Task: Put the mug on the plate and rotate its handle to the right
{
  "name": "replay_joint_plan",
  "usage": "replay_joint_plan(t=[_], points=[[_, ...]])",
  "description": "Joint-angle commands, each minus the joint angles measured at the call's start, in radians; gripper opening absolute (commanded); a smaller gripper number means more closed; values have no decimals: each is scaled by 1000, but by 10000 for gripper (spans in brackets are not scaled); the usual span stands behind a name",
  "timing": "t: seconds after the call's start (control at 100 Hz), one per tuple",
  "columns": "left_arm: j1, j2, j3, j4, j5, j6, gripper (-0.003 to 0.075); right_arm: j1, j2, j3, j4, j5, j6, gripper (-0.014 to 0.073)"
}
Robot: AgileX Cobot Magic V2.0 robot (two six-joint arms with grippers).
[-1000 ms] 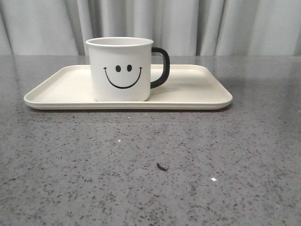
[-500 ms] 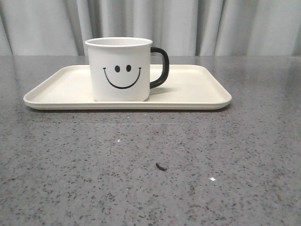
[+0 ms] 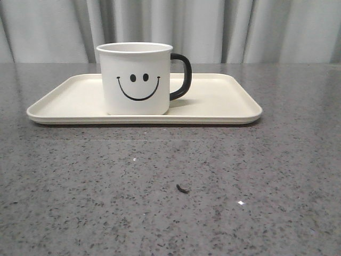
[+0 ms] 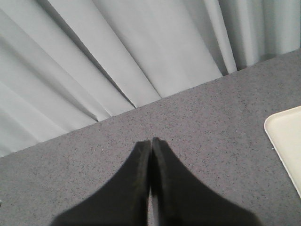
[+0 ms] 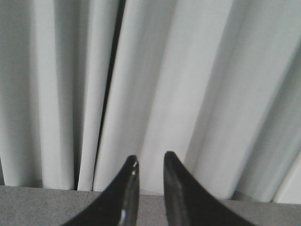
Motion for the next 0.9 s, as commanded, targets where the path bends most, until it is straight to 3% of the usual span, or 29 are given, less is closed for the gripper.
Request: replay_joint_plan(t=[0.0,0.14,0.43,0.67,0.89], points=[[-5,-3,-18,29,-59,-15,-19,-16,-99,112,22,-147,16,83],[-5,-3,-18,26,-59,-17,-19,-14,-219,338,62,-242,19,-106],[-5,-34,28,8,-81,-44,-19,36,-402,630,120,-249,1,-99],[-5,-176,282,-33,-206,-138,-19,36,-541,798,119,-315,1,-99],[-5,-265,460,-57,-300,-150,-19,36,-552,847,119,-212,1,-99]])
